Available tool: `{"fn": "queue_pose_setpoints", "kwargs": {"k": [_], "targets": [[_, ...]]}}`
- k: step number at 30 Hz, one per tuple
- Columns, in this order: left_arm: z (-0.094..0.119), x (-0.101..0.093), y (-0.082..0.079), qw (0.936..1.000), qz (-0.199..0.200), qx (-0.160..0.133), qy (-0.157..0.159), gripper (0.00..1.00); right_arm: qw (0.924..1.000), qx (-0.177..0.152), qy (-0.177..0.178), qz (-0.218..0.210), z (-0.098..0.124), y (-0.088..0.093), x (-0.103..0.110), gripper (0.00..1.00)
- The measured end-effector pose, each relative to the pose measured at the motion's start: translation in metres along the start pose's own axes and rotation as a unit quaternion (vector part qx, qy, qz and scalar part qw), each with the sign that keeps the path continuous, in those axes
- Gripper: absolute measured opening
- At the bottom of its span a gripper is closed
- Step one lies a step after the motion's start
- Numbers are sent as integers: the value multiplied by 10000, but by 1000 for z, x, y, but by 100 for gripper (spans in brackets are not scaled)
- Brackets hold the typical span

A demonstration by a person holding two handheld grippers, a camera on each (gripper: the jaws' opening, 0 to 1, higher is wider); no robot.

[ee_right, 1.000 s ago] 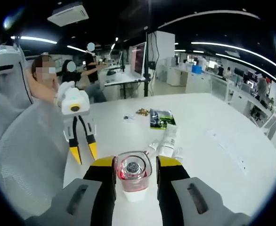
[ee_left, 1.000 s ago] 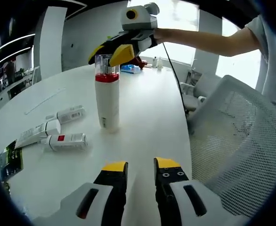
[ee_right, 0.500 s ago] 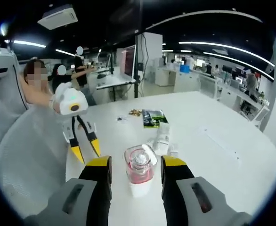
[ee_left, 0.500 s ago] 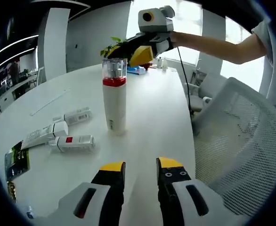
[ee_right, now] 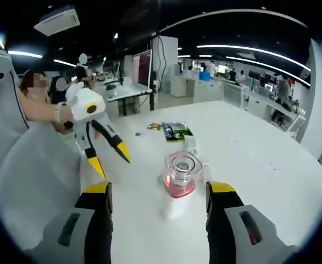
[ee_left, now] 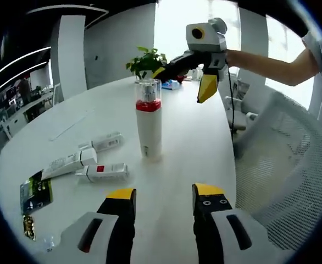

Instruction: Arrange the skincare products in the storage area until every visible bottle or jar stands upright without overlapping.

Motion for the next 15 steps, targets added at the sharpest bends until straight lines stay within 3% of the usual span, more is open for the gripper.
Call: {"fn": "queue_pose_setpoints", "kwargs": {"k": [4, 10, 15], "targets": [[12, 9, -3, 9994, -64, 26, -351, 45, 9999, 52, 108, 14, 6, -2, 13, 83], [28, 12, -6, 9983, -18, -20, -580, 61, 9994, -64, 324, -72, 14, -9, 22, 87], [43, 8, -7, 9976, 243, -35, -647, 69, 9991, 151, 396, 27, 15, -6, 36, 93]]}}
Point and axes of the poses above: the point that each gripper's makers call its tool centre point, and the gripper's own axes: z roughly backward along the fingers, x roughly to its left, y roughly out of its underside, the point moved 6 cm from there along z, roughly backward along the fingers, and after that the axes turned 1 degree about -y, right-handed, at the moved point
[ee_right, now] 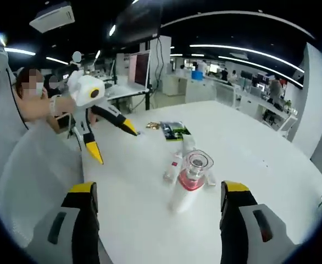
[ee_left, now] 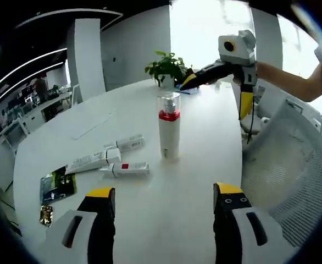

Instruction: Arrange the skincare products in the storage area until every visible bottle or jar stands upright without overlapping.

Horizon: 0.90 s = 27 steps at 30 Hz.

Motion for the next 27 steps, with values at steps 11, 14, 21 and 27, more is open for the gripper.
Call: {"fn": "queue_pose_setpoints", "kwargs": {"k": [11, 14, 21, 27], "targets": [[26, -6, -4, 9997, 39, -29, -249, 89, 9985, -326, 348, -267, 11, -13, 14, 99], [29, -6, -5, 9995, 148, -73, -267, 91, 9976, -452, 239, -473, 12, -14, 21, 99], [41, -4, -7, 9986, 333, -69, -404, 99, 9962, -467, 433, -586, 20, -15, 27, 100], [48, -8, 1, 9979, 499, 8, -408, 99, 9958, -325, 589, -618, 21, -13, 36, 100]]}}
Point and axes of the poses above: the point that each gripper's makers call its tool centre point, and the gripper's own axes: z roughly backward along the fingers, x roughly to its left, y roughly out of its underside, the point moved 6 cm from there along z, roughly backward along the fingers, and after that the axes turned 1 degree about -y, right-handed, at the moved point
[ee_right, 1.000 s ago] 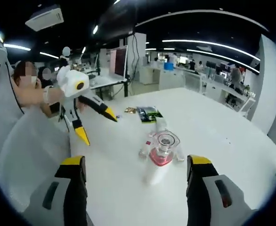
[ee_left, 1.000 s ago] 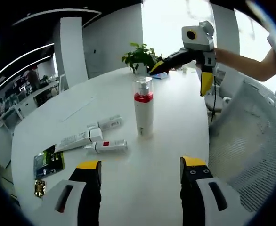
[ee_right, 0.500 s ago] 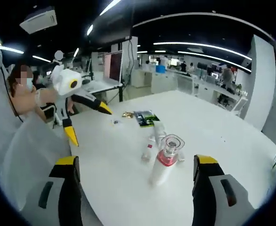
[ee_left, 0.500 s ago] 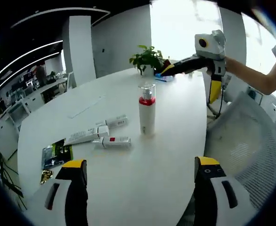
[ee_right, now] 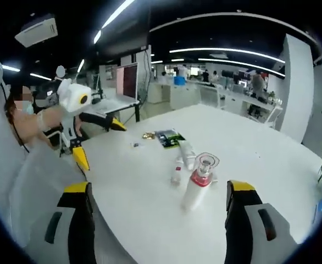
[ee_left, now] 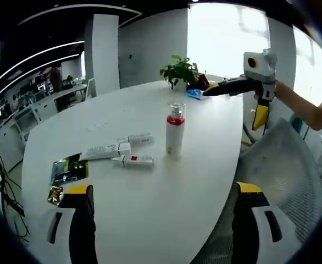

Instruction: Arrange the skincare products in the storage area until every visible bottle or jar stands upright without overlapping.

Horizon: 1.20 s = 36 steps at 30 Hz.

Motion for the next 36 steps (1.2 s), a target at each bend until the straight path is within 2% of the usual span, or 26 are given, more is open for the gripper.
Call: {"fn": "queue_pose_setpoints", "kwargs": {"k": [6, 10, 15, 17, 19, 23, 26, 29, 31, 36], "targets": [[7, -2, 7, 9993, 225, -66, -281, 99, 9999, 90, 120, 44, 4, 6, 4, 100], [7, -12, 13, 9988, 300, -38, -381, 99, 9997, 147, 195, 46, 4, 12, 5, 100], [4, -18, 21, 9968, 578, -96, -539, 99, 9998, 109, 156, 60, 6, 16, 14, 100], [4, -22, 23, 9972, 499, -51, -562, 99, 9998, 139, 97, 139, 7, 19, 18, 100], [5, -23, 22, 9964, 431, -33, -723, 99, 9997, 150, 106, 152, 8, 22, 21, 100], [4, -25, 25, 9959, 554, -38, -713, 99, 9997, 172, 80, 128, 8, 27, 26, 100], [5, -25, 25, 9960, 456, 27, -765, 99, 9995, 211, 98, 209, 8, 29, 29, 100], [4, -27, 23, 9961, 535, -88, -689, 99, 9996, 208, 92, 177, 7, 28, 30, 100], [4, -26, 25, 9963, 580, -52, -629, 99, 9996, 197, 87, 156, 7, 27, 30, 100], [5, -21, 28, 9960, 525, -16, -729, 99, 9993, 239, 111, 281, 4, 22, 27, 100]]}}
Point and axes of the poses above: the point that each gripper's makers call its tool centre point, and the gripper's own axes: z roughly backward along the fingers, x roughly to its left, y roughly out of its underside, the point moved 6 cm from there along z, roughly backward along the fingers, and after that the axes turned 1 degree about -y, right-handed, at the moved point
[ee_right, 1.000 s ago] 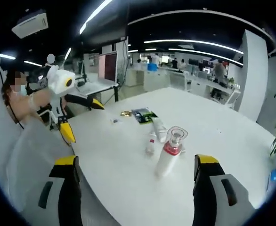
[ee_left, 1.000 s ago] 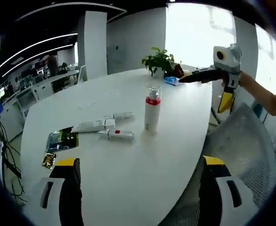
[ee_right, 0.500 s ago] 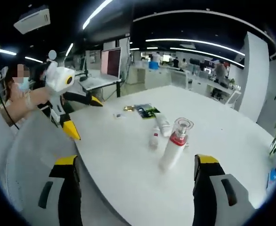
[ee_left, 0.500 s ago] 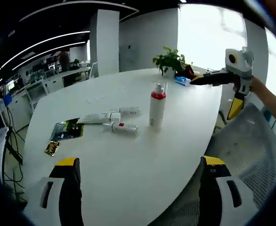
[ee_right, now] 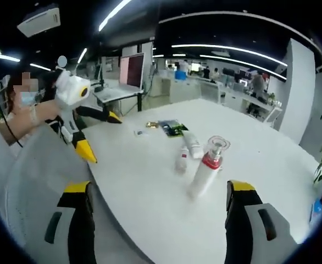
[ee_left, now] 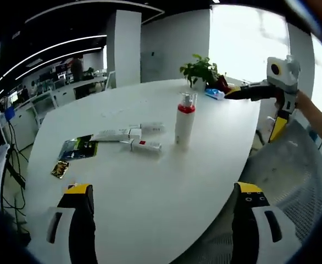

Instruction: Arrange the skincare products in the storage area until every visible bottle or jar stands upright without overlapping.

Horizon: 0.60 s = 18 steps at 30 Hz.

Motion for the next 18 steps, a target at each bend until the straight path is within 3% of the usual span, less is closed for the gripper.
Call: {"fn": "queue_pose_setpoints", "kwargs": {"k": [7, 18], "targets": [[1, 3, 3, 9998, -132, 98, -80, 99, 9998, 59, -106, 133, -3, -17, -11, 100], [1, 6, 4, 10000, 6, 75, -38, 99, 9982, 155, -312, 489, -7, -41, -38, 100]]}}
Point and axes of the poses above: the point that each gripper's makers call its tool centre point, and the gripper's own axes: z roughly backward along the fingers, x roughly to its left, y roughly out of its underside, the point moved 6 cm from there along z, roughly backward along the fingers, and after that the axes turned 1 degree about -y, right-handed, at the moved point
